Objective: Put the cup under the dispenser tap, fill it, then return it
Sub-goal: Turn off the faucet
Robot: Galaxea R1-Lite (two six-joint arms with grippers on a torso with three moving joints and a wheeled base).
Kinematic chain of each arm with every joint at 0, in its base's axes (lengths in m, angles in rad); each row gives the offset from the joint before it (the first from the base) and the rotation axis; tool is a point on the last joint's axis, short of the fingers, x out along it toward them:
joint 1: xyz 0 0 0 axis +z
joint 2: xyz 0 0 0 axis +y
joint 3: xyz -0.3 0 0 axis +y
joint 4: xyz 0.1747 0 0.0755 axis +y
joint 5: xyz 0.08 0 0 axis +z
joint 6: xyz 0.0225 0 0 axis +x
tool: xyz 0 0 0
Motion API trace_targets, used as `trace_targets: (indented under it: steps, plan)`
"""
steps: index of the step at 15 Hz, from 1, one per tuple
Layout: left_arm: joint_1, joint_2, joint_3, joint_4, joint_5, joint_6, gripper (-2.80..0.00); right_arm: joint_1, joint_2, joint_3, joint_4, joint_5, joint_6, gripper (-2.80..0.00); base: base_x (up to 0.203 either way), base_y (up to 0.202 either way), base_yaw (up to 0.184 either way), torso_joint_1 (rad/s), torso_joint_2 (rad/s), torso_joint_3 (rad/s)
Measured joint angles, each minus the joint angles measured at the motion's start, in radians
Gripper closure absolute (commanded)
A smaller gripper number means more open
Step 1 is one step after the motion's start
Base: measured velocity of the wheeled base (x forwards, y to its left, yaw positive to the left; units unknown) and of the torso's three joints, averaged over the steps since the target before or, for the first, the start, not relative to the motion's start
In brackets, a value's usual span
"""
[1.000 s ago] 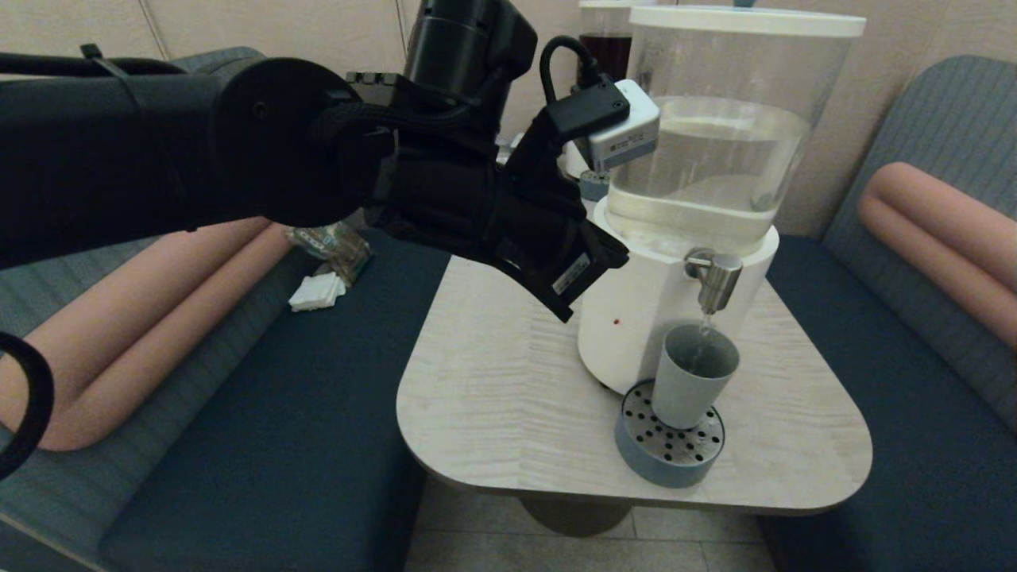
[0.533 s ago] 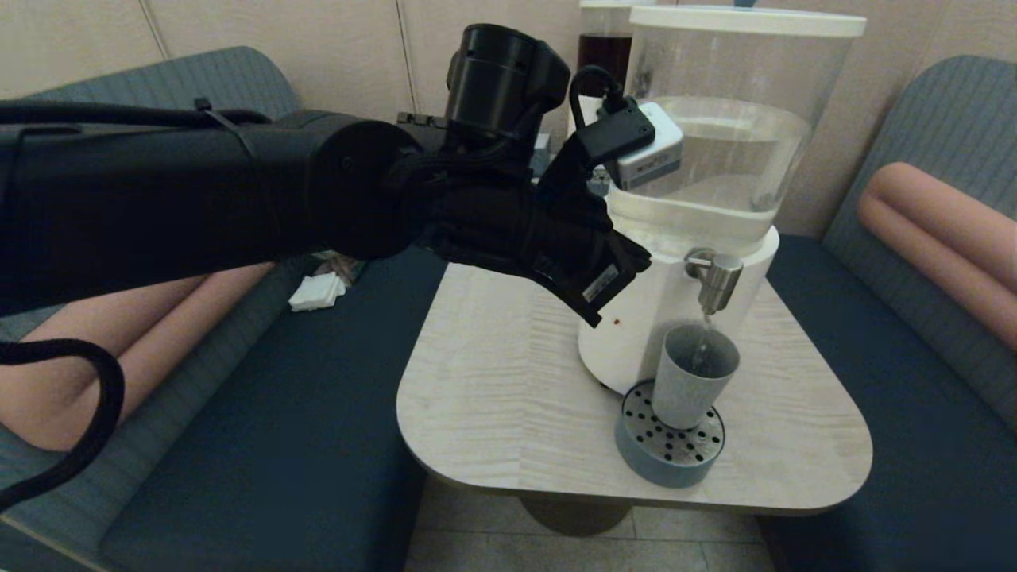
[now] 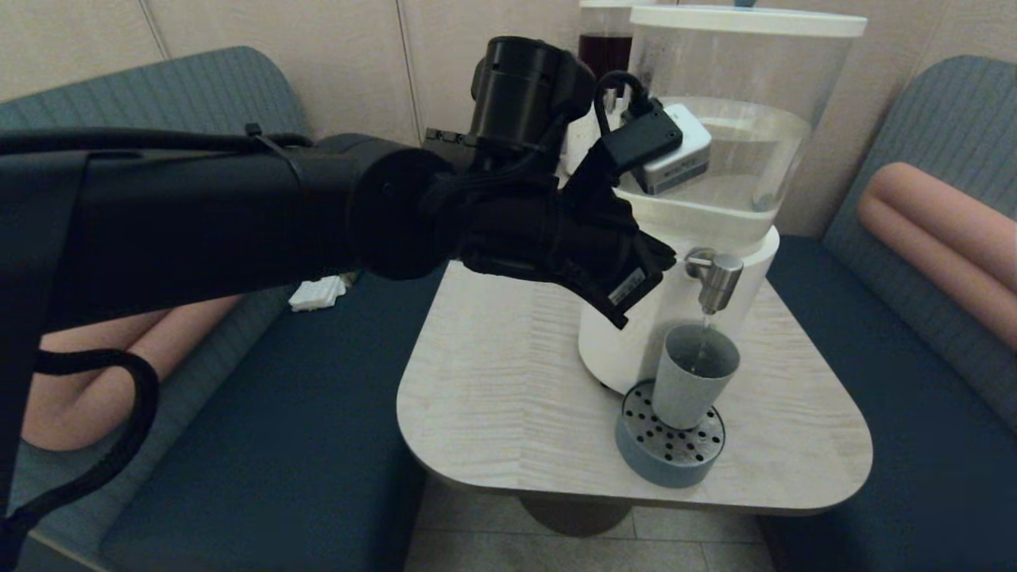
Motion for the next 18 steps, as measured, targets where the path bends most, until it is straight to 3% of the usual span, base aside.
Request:
trace_targets:
  steps: [18]
  plan:
    - [-0.032, 0.043, -0.003, -0.064, 0.005, -0.001, 0.00, 0.000, 0.000, 0.000, 0.000, 0.000, 0.000, 0.00, 0.000, 0.000, 0.000, 0.000, 0.00, 0.000]
